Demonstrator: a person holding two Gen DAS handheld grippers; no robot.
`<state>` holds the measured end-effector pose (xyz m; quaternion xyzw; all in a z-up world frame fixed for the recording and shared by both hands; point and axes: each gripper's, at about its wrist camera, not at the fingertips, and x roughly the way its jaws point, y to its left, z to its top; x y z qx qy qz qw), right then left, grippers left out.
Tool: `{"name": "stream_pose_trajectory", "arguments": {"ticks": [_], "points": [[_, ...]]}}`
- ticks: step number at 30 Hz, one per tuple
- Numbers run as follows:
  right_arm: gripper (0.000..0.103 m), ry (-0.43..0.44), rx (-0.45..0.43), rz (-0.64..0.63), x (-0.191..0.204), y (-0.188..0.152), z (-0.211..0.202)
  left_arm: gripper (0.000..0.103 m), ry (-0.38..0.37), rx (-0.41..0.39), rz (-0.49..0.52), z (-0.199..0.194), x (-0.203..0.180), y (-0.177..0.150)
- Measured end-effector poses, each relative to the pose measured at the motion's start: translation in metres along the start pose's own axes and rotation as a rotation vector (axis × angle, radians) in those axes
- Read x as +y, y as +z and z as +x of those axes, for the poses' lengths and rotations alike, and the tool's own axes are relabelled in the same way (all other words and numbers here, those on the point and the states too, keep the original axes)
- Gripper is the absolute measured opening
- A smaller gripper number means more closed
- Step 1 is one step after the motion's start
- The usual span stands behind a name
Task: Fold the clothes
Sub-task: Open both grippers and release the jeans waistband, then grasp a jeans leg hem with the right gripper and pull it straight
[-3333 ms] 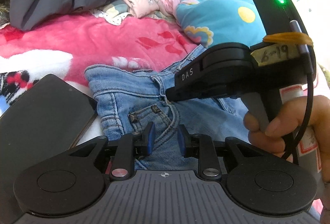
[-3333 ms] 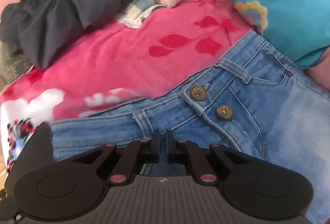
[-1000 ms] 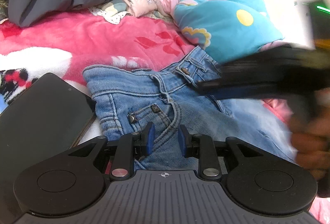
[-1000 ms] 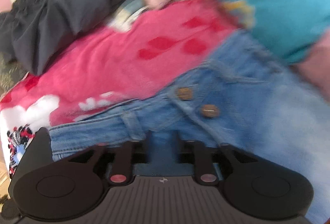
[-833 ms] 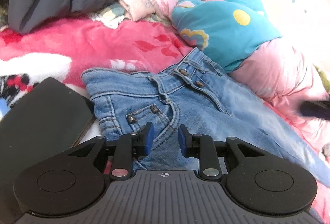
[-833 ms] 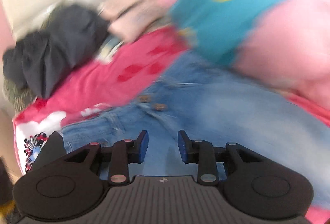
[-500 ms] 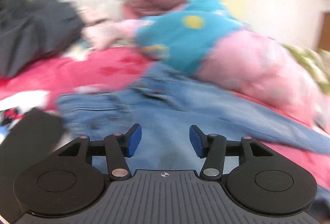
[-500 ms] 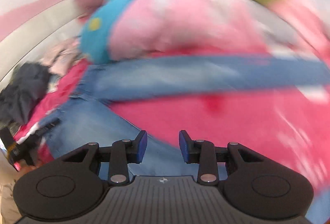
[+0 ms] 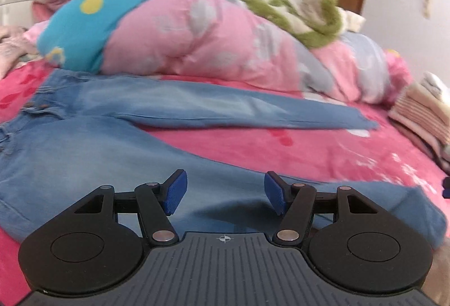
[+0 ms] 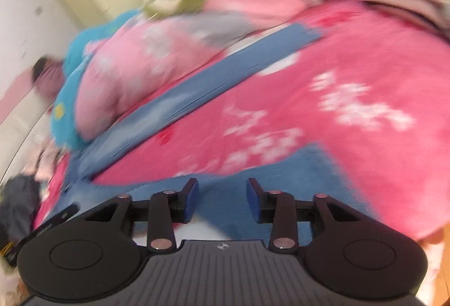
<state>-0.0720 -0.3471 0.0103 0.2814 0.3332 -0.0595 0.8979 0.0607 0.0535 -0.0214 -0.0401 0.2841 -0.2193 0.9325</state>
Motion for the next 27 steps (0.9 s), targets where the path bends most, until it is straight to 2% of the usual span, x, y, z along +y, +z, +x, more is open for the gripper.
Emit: {"name": "stream_pose_trajectory", "arguments": {"ticks": [4,8,13,21,23,24,25,27], "points": [[0.044,-0.083,-0.045,0.105,-0.049,0.001,-0.003,0.061,-0.030,0.023,0.073,-0.001,-0.030,-0.006],[0.044,-0.081,-0.041,0.178,-0.081,-0.001,0.010,0.061,-0.028,0.044,0.154,0.000,-0.055,-0.011],[0.044,-0.037,-0.018,0.197,-0.098,0.002,0.032,0.062,-0.028,0.097,0.232,0.006,-0.081,-0.020],[0.044,0.101,0.034,0.197,-0.104,0.013,0.058,0.063,-0.065,0.174,0.286,0.020,-0.106,-0.037],[0.039,0.110,0.038,0.152,-0.098,0.015,0.061,0.063,-0.068,0.190,0.295,0.024,-0.110,-0.039],[0.032,0.114,0.038,0.128,-0.094,0.016,0.062,0.063,-0.070,0.197,0.298,0.027,-0.112,-0.040],[0.018,0.117,0.036,0.099,-0.089,0.017,0.062,0.063,-0.073,0.203,0.297,0.029,-0.113,-0.040],[0.006,0.124,0.027,0.060,-0.081,0.018,0.060,0.063,-0.081,0.215,0.289,0.035,-0.114,-0.040]]}}
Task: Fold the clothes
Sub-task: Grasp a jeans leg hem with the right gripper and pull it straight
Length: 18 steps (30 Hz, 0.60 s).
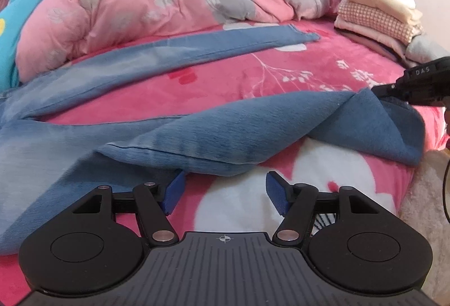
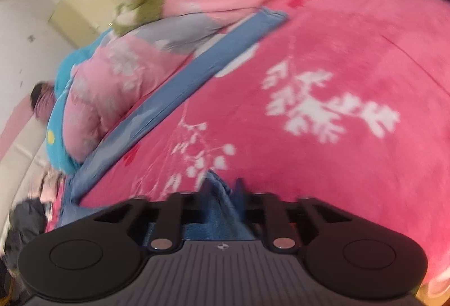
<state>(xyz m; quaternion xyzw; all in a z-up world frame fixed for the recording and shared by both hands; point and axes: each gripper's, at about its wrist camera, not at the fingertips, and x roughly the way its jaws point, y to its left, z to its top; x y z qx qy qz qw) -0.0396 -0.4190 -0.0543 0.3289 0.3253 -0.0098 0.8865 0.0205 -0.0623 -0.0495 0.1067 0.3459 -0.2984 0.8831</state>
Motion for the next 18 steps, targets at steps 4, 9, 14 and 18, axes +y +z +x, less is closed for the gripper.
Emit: {"name": "stream_pose_trajectory", "arguments": {"ticks": [4,9,14,18], "points": [[0.002,0.044,-0.056,-0.065,0.017,0.015,-0.008,0.063,-0.027,0.006,-0.040,0.009,0.003,0.009],[0.001,0.197,-0.160,-0.193,0.053,0.056,-0.027,0.063,-0.080,-0.008,-0.140,0.018,0.011,0.028],[0.001,0.439,-0.250,-0.464,0.083,0.065,-0.063,0.063,-0.201,-0.020,-0.343,0.029,0.029,0.041],[0.002,0.409,-0.155,-0.615,0.065,0.035,-0.078,0.063,-0.255,-0.044,-0.429,0.033,0.036,0.045]]}}
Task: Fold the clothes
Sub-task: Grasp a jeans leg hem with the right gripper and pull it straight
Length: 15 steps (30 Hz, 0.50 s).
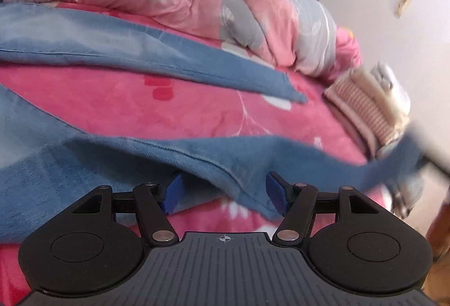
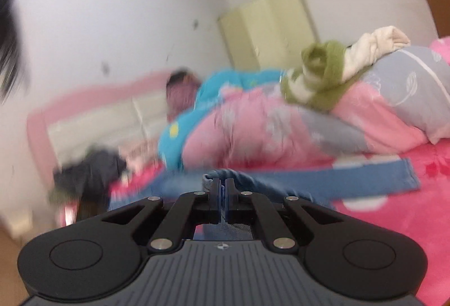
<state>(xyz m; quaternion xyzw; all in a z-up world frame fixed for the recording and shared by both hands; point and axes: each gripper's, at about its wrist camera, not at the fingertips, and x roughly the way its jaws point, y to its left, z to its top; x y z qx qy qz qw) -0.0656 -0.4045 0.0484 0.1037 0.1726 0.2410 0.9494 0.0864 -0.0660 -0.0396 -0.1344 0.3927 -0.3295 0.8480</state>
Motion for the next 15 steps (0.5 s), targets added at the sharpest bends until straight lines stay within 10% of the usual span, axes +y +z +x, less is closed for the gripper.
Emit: {"name": "stream_pose_trajectory", "arguments": {"ticks": [6,12,15], "points": [[0.002,-0.133,0.216,0.122,-0.022,-0.075,-0.027,0.063,-0.004,-0.001,-0.024,0.003,0.004,0.001],[0.007,-0.317,0.166,0.456,-0.046,-0.117,-0.063,0.063,-0.018,-0.005,-0.081,0.002,0.010,0.000],[0.038,-0.299,0.066,0.723,-0.072,-0.127,-0.074,0.063,-0.015,-0.010,-0.081,0.000,0.008,-0.002]]}}
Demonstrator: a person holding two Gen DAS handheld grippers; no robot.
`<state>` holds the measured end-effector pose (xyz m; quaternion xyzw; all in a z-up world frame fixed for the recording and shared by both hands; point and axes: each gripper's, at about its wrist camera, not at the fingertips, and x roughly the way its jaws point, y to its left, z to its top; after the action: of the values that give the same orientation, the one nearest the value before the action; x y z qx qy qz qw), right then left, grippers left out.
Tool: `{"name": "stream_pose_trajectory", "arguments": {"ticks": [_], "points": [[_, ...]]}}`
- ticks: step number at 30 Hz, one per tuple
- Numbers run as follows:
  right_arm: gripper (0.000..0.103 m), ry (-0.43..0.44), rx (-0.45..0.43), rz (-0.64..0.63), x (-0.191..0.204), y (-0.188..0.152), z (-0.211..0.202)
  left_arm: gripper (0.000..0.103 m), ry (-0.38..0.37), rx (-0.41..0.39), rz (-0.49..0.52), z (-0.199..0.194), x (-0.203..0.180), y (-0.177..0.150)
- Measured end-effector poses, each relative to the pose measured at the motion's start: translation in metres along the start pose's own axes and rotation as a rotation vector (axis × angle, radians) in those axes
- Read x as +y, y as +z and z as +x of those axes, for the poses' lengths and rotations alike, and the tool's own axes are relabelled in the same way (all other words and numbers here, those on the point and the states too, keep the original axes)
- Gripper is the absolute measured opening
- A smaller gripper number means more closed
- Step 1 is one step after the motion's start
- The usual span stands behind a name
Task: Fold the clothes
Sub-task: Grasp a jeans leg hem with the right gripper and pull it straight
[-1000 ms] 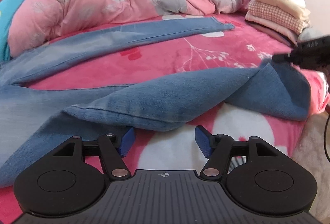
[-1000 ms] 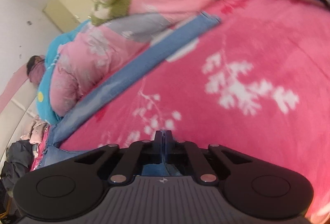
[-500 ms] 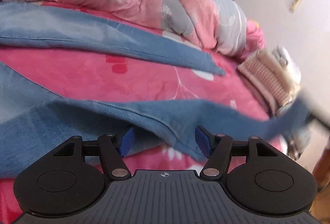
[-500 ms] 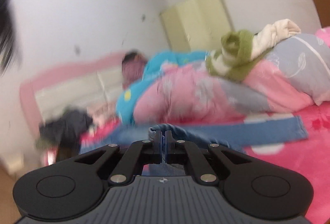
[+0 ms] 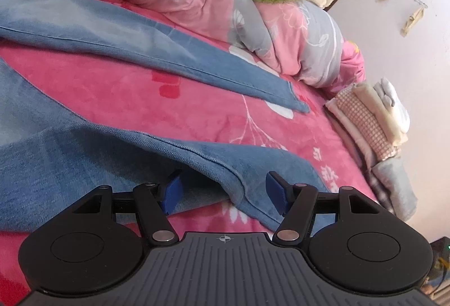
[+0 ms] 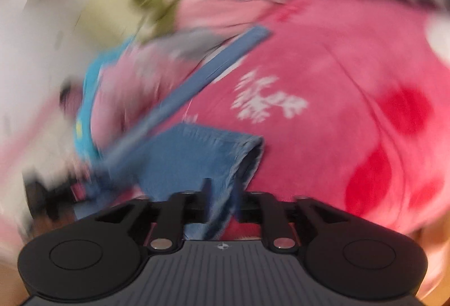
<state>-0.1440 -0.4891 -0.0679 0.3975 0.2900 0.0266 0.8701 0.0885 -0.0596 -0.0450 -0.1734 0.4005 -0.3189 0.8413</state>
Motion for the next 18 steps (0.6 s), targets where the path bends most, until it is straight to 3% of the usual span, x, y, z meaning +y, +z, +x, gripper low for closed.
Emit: {"name": "stream_pose_trajectory", "arguments": {"ticks": [2,5,11,13,15,18], "points": [[0.041,0.043,0.006,0.154,-0.016,0.004,0.002,0.063,0.000,-0.004,0.006,-0.002,-0.002,-0.002],[0.044,0.049,0.051,0.248,-0.024,0.005,0.014,0.063,-0.002,-0.009,0.010,-0.004,-0.004,-0.004],[0.043,0.005,0.107,0.245,-0.016,0.011,0.045,0.063,0.007,-0.032,0.085,-0.019,-0.015,-0.014],[0.029,-0.010,0.107,0.217,-0.010,0.011,0.049,0.063,0.019,-0.044,0.115,-0.027,-0.017,-0.018],[0.006,-0.030,0.105,0.175,-0.003,0.010,0.053,0.063,0.018,-0.054,0.143,-0.036,-0.019,-0.020],[0.005,-0.024,0.067,0.094,0.015,0.019,0.046,0.063,-0.001,-0.079,0.183,-0.054,-0.019,-0.020]]}}
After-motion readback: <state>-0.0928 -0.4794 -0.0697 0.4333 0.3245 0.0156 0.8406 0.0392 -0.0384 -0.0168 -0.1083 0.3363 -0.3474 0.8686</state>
